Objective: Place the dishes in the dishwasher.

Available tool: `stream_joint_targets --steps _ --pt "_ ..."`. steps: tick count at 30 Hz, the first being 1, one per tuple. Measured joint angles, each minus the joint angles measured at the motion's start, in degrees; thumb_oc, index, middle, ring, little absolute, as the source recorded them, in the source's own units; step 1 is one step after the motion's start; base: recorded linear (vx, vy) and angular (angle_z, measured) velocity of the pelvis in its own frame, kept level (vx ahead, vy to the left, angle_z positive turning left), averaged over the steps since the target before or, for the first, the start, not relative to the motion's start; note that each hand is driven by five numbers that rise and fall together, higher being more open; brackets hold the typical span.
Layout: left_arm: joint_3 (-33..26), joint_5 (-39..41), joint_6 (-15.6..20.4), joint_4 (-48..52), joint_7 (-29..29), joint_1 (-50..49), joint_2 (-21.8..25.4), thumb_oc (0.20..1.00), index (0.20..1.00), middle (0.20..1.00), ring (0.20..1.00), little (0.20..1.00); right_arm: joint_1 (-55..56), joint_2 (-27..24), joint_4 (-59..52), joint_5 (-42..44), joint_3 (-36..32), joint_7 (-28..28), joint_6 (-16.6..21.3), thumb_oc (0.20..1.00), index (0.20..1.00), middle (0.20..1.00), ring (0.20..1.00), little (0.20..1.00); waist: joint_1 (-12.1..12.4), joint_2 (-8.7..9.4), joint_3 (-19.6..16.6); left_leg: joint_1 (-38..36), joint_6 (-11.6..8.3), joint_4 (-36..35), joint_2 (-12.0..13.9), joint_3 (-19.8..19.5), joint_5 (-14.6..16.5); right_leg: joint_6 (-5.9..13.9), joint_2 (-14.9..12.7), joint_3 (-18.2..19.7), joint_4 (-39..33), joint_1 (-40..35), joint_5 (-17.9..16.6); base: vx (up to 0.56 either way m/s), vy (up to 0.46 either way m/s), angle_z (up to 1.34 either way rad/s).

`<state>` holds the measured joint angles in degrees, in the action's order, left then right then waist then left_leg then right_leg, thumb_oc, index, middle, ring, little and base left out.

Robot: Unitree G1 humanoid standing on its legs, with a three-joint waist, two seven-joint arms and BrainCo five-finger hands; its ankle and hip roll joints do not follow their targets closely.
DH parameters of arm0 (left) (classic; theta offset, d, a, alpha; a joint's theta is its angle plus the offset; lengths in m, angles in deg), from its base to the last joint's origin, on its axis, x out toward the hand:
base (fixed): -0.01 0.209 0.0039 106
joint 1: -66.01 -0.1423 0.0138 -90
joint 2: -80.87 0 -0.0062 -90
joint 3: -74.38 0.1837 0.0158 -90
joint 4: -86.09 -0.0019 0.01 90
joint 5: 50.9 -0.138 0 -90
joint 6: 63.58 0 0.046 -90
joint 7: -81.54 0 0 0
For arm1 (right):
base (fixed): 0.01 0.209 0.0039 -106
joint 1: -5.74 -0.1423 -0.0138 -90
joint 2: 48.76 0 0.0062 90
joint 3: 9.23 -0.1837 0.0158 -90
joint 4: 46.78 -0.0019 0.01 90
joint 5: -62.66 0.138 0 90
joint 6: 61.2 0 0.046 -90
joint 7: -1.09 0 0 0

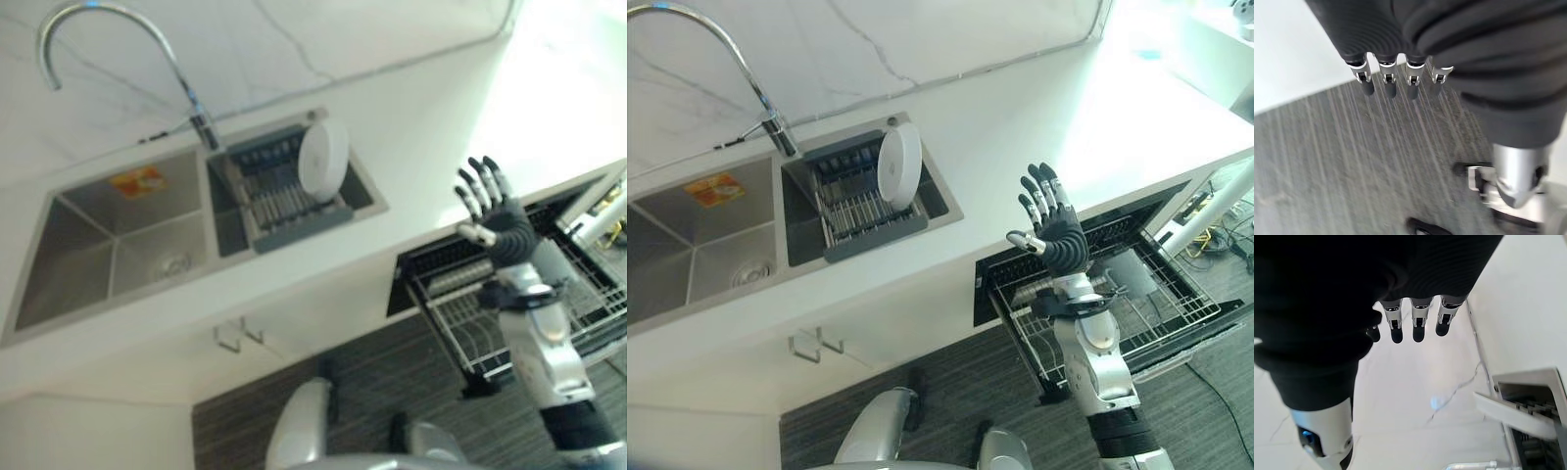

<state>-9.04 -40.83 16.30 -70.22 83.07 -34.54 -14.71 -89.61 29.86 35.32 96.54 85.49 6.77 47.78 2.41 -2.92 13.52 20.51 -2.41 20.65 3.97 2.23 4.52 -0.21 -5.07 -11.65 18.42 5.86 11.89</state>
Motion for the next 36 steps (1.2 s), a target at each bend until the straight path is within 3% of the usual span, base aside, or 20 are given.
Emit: stream_joint_targets --steps 1,2,5,8,11,13,15,21,30,36 --pt "-0.37 0.02 0.01 -0.2 0.08 0.04 -0.02 1.0 1.0 1.0 1.0 1.0 1.03 -0.01 -0.46 0.0 -0.7 0.27 -0.11 1.0 1.0 1.0 1.0 1.0 -0.71 -0.91 -0.45 -3.4 0.04 -1.5 0.14 0.05 -0.02 1.79 0.0 -0.1 -0.38 -0.82 -0.1 0.13 0.023 -0.06" --pt "-0.5 0.03 0.17 0.03 0.49 0.12 0.45 1.0 1.0 1.0 1.0 1.0 2.16 0.66 -1.01 0.02 -0.38 0.3 -0.97 1.0 1.0 1.0 1.0 1.0 -1.11 0.17 -0.44 -7.32 1.77 -5.53 -0.74 0.44 -2.67 3.58 -1.24 -0.02 0.54 -1.64 0.94 0.12 0.0 -0.03" --pt "-0.44 0.02 1.32 0.53 0.76 0.72 1.66 1.0 1.0 1.0 1.0 1.0 1.88 1.53 -2.03 -0.15 2.72 1.11 -1.36 1.0 1.0 1.0 1.0 1.0 -0.41 3.01 -0.74 -8.72 3.18 -5.58 -3.21 1.41 -2.11 4.33 -3.86 -0.21 -0.38 -3.37 1.04 0.08 -0.015 0.05" --pt "0.23 0.03 1.81 0.11 1.26 1.16 1.68 1.0 1.0 1.0 1.0 1.0 0.16 1.55 -1.59 -0.24 3.75 0.78 -3.65 1.0 1.0 1.0 1.0 1.0 1.36 2.99 -0.71 -10.01 4.09 -5.71 -3.71 1.43 -1.45 4.77 -4.5 -0.32 -0.31 -4.0 0.45 0.06 -0.026 0.05" --pt "0.28 0.0 2.01 -0.23 1.85 1.14 1.52 1.0 1.0 1.0 1.0 1.0 -1.87 1.54 -1.49 -0.2 3.78 -0.42 -3.73 1.0 1.0 1.0 1.0 1.0 2.23 2.93 -0.63 -10.23 3.69 -5.56 -3.64 1.4 -1.12 5.87 -4.17 -1.6 -3.55 -6.52 0.66 0.07 -0.027 -0.03" --pt "0.34 -0.05 2.02 -0.96 2.06 0.97 1.47 1.0 1.0 1.0 1.0 1.0 -3.37 1.48 -1.48 -0.18 3.71 -1.99 -3.71 1.0 1.0 1.0 1.0 1.0 2.22 2.66 -0.77 -10.28 2.6 -5.13 -2.9 1.1 -0.45 5.25 -3.5 -1.61 -3.3 -6.46 1.04 0.08 -0.013 0.03" --pt "0.45 -0.28 1.75 -1.44 2.06 0.99 1.36 1.0 1.0 1.0 1.0 1.0 -5.68 0.95 -1.5 -0.11 3.7 -4.15 -3.82 1.0 1.0 1.0 1.0 1.0 2.37 2.42 -1.02 -9.6 2.72 -4.39 -2.71 0.73 -0.29 4.53 -3.26 -1.72 -2.93 -6.4 1.48 0.08 -0.004 0.04" --pt "1.46 -2.01 1.37 -2.39 2.04 0.99 1.5 1.0 1.0 1.0 1.0 1.0 -11.39 0.82 -1.41 -0.13 3.23 -9.1 -4.96 1.0 1.0 1.0 1.0 1.0 2.97 2.36 -2.67 -8.47 3.31 -2.48 -3.12 0.45 0.14 5.51 -3.74 -2.18 -2.44 -6.2 1.04 0.08 -0.017 0.05" --pt "2.47 -4.76 0.21 -2.43 1.55 1.07 3.15 1.0 1.0 1.0 1.0 1.0 -22.28 0.27 10.2 7.65 2.06 -10.53 -12.33 1.0 1.0 1.0 1.0 1.0 5.92 2.89 -5.39 -8.58 2.9 -2.0 -3.51 -1.63 0.45 5.55 -3.64 -4.61 -2.6 -7.74 1.33 0.09 -0.022 0.11" --pt "2.57 -6.94 0.01 -2.42 1.27 0.5 5.07 1.0 1.0 1.0 1.0 1.0 -26.78 -0.2 18.97 8.08 1.24 -12.37 -15.08 1.0 1.0 1.0 1.0 1.0 7.59 2.67 -5.91 -8.63 2.92 -1.57 -4.03 -2.43 0.47 5.61 -3.95 -5.22 -2.45 -8.36 1.35 0.05 -0.001 0.08"
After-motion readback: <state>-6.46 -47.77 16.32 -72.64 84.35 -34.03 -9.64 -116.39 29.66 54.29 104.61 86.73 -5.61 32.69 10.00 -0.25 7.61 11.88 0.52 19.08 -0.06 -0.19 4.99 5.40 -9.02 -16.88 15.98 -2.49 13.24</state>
